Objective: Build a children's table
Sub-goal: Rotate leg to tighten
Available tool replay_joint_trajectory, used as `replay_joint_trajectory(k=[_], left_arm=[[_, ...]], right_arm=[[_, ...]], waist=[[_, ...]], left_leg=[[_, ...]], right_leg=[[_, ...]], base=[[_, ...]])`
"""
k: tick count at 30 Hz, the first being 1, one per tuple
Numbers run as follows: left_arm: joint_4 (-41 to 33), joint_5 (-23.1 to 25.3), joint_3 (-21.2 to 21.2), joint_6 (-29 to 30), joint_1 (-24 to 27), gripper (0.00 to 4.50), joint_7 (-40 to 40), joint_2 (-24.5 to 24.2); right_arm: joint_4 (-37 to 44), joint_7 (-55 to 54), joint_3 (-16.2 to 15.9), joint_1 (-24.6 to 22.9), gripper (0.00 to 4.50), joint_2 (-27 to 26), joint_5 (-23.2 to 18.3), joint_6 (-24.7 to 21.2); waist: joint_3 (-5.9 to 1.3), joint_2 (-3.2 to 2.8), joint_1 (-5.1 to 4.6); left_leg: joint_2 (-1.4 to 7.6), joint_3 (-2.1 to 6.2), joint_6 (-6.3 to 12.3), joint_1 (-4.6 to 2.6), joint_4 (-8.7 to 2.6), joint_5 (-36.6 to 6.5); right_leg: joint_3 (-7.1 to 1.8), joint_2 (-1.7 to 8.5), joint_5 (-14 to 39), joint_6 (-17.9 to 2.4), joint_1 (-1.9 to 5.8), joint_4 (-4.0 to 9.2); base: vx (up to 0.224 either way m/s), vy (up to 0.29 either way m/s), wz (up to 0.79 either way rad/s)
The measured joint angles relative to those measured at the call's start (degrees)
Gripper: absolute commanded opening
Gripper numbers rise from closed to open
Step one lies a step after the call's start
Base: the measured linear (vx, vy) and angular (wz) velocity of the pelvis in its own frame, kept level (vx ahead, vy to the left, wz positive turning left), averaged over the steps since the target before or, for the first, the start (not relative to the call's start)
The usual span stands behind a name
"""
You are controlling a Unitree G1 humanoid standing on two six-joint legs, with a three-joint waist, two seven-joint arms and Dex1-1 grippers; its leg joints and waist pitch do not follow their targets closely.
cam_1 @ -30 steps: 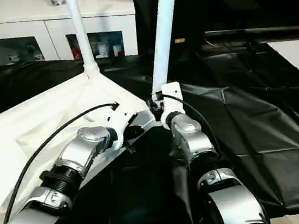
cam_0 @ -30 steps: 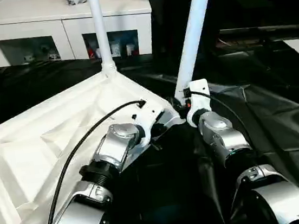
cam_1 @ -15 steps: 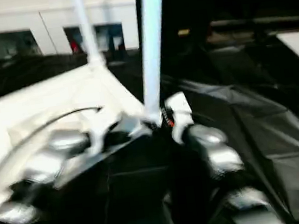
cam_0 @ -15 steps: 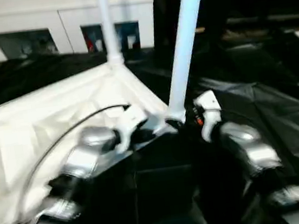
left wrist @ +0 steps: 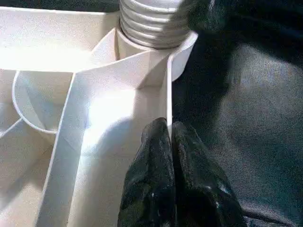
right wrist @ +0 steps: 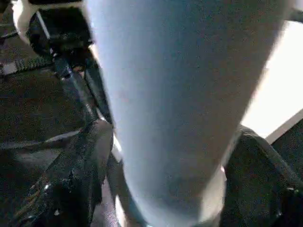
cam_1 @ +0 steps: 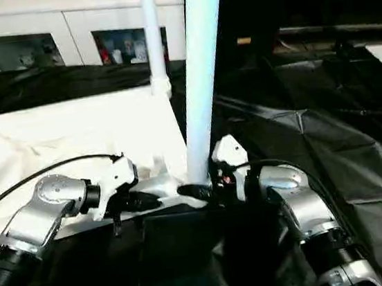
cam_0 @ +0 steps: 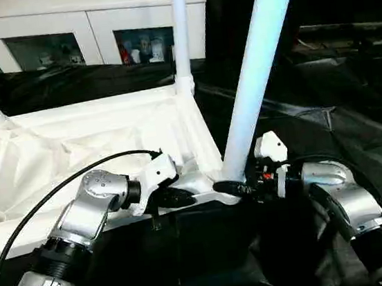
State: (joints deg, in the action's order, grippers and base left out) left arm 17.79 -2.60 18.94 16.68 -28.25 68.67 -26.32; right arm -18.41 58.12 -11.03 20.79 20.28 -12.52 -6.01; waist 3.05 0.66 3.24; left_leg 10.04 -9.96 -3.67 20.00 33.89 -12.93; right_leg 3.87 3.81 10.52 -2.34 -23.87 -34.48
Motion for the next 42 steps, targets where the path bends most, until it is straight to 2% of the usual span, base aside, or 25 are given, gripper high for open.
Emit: replay_joint_trajectory(k=[8, 9, 11, 13, 18, 28, 31, 32, 38, 42], left_arm=[[-0.5, 0.0, 0.0, 0.5, 0.0, 0.00, 0.4, -0.1], [-0.5, 0.0, 0.0, 0.5, 0.0, 0.00, 0.3, -0.1], [-0.5, 0.0, 0.0, 0.5, 0.0, 0.00, 0.3, -0.1], [-0.5, 0.0, 0.0, 0.5, 0.0, 0.00, 0.3, -0.1], [-0.5, 0.0, 0.0, 0.5, 0.0, 0.00, 0.6, -0.2], [-0.5, 0.0, 0.0, 0.8, 0.0, 0.00, 0.8, -0.3], [0.1, 0.0, -0.2, 1.8, 0.0, 0.00, -1.5, 0.9], [1.3, 0.2, -0.8, 2.4, -0.5, 0.00, -3.7, 2.1], [6.3, 1.7, -2.0, 5.2, -3.7, 0.00, -13.1, 7.3], [10.8, 2.6, -3.2, 8.0, -6.6, 0.00, -20.7, 12.4]], right_arm=[[0.0, 0.0, -0.7, -0.3, 3.61, 0.8, 2.0, 0.4], [0.0, 0.0, -0.7, -0.3, 3.46, 0.8, 2.1, 0.4], [0.0, -0.2, -0.7, -0.3, 3.46, 0.8, 2.2, 0.4], [0.0, -0.2, -0.7, -0.3, 3.18, 0.8, 2.2, 0.4], [0.0, -0.3, -0.6, -0.3, 2.80, 0.8, 2.1, 0.4], [-0.2, -0.4, -0.7, -0.4, 2.70, 0.6, 2.1, 0.4], [-2.0, -3.9, 0.1, -0.3, 2.70, -1.3, 2.3, 0.2], [-3.6, -7.6, 1.1, 0.2, 2.70, -3.1, 2.7, -0.1], [-10.0, -22.9, 4.3, 4.3, 2.70, -9.2, 4.3, -1.5], [-15.3, -35.0, 6.0, 8.2, 2.70, -14.1, 6.5, -2.3]], waist=[[0.01, 0.02, 0.02], [0.01, 0.02, 0.02], [0.01, 0.02, 0.02], [0.01, 0.02, 0.03], [0.01, 0.03, 0.09], [0.01, 0.03, 0.09], [0.01, 0.03, 0.05], [0.01, 0.03, -0.23], [0.01, 0.03, -1.14], [0.01, 0.03, -1.25]], left_leg=[[0.02, 0.03, 0.30, 0.10, -0.01, 0.2], [0.02, 0.03, 0.30, 0.10, 0.00, 0.2], [0.02, 0.03, 0.30, 0.09, 0.01, 0.2], [0.02, 0.03, 0.30, 0.09, 0.01, 0.2], [0.02, 0.03, 0.30, 0.09, 0.05, 0.2], [0.05, 0.05, 0.30, 0.09, 0.33, 0.2], [0.06, 0.06, 0.26, 0.04, 0.38, 0.2], [0.06, 0.07, 0.21, -0.06, 0.42, 0.2], [0.06, 0.20, -0.29, -0.37, 0.48, 0.2], [0.06, 0.22, -0.31, -0.79, 0.49, 0.2]], right_leg=[[0.03, -0.03, 0.0, 0.0, -0.03, -0.03], [0.03, -0.03, 0.0, 0.0, -0.03, -0.03], [0.02, -0.03, 0.0, 0.0, -0.02, -0.06], [0.02, -0.03, 0.0, 0.0, -0.02, -0.08], [0.02, -0.02, 0.0, 0.0, -0.03, -0.18], [0.01, -0.02, 0.0, 0.0, -0.02, -0.45], [0.00, -0.02, 0.0, 0.0, 0.05, -0.48], [0.00, -0.02, 0.0, 0.0, 0.14, -0.51], [0.00, -0.08, -0.1, 0.1, 0.48, -0.51], [-0.01, -0.09, 0.1, 0.4, 0.85, -0.49]], base=[[0.000, 0.000, 0.00], [0.000, 0.000, 0.00], [0.000, 0.000, 0.00], [0.000, 0.000, 0.00], [0.000, 0.000, 0.00], [0.000, 0.000, 0.00], [0.000, 0.000, 0.00], [0.000, 0.000, 0.00], [0.000, 0.000, 0.00], [0.000, 0.000, 0.00]])
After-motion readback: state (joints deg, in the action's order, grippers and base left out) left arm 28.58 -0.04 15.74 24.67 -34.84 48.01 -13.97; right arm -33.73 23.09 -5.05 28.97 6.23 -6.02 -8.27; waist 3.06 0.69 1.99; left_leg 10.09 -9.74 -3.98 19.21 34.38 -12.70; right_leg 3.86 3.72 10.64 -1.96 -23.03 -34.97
